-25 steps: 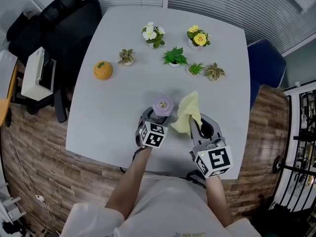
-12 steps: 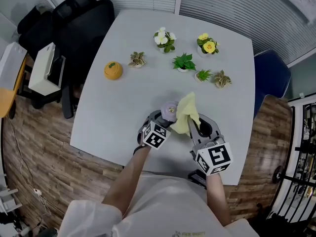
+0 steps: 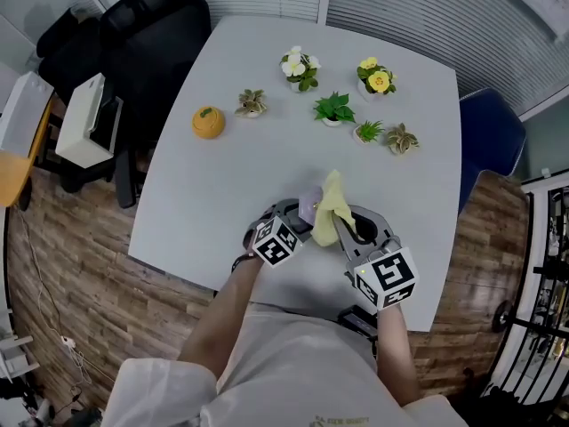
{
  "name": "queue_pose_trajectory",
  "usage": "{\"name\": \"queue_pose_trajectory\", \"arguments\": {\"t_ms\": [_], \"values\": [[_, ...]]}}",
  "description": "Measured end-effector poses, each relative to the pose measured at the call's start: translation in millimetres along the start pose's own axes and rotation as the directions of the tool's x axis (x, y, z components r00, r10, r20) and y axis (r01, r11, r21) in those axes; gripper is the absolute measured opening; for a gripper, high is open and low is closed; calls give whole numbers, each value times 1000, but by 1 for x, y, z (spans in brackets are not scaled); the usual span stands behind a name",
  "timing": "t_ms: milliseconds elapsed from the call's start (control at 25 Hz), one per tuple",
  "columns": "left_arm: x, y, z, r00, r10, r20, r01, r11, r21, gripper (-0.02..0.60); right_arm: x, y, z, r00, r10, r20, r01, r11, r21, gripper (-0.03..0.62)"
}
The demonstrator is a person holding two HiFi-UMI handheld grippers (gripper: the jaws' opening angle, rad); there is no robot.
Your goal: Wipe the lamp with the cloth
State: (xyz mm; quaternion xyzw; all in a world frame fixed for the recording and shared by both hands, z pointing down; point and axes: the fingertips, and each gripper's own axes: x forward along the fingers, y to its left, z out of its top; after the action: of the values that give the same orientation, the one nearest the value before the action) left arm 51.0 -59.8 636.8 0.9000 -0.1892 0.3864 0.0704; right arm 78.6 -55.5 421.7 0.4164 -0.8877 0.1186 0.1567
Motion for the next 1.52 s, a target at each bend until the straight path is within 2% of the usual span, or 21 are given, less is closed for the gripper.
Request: {"name": "queue_pose_trajectory", "arguments": {"t_ms": [120,240,480,840,1000,1520], "values": [[0,1,2,1000,5,4,-5,1000,5,305,10,1,-13,999,-8,-51,6,1000,-25,26],[-1,1,2,1000,6,4,-6,1000,11,305,14,-2,-17,998,-26,-61,26,1000,3,26],[-2,0,0,1000,10,5,-10,1000,11,305,19,-8,-19,994,-51,-100,50,999,-17,26],[-3,0,0,1000,6,1,-6,1000,7,305,29,-19,-15,992,-46,-119,51,998,35,26],[-3,0,0,1000,7,2,-7,1000,7,305,35,-24,-12,992,-33,-124,37,999,37,26],[-1,-1,0,1000,8,1,-8,1000,7,305,54,-22,-5,979,37,-199,-47,998,-44,26]]}}
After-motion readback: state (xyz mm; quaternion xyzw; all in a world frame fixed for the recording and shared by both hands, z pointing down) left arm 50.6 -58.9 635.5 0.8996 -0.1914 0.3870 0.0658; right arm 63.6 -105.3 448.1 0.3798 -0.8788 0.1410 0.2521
